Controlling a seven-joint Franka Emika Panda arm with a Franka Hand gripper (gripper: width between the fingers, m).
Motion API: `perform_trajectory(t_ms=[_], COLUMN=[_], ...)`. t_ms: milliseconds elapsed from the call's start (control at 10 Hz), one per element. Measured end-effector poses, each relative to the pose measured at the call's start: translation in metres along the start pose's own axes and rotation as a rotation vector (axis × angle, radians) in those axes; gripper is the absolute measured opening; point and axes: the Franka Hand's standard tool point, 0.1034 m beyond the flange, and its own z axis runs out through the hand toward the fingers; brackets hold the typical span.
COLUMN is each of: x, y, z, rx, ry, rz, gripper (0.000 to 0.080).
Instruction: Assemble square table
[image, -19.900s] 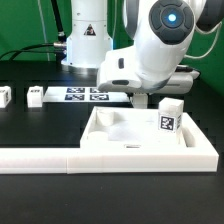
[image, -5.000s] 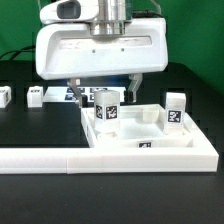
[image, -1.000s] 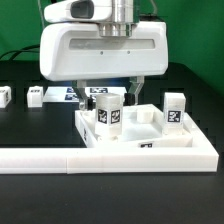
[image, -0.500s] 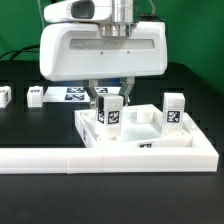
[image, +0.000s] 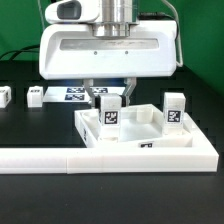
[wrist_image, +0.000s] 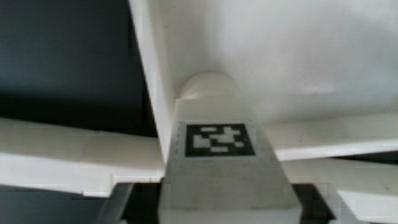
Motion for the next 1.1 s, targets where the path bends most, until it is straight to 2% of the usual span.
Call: perform_trajectory(t_ms=[700, 900, 1100], x=[-0.0015, -0.0021, -0.0020], y=[0.0020, 0.0033, 0.0035], z=[0.0014, 0.0016, 0.0016], rx=[0.005, 0.015, 0.016], ry=[-0.008, -0.013, -0.013], rz=[0.777, 0.937, 0.984], gripper=[0.0290, 0.0290, 0.0290])
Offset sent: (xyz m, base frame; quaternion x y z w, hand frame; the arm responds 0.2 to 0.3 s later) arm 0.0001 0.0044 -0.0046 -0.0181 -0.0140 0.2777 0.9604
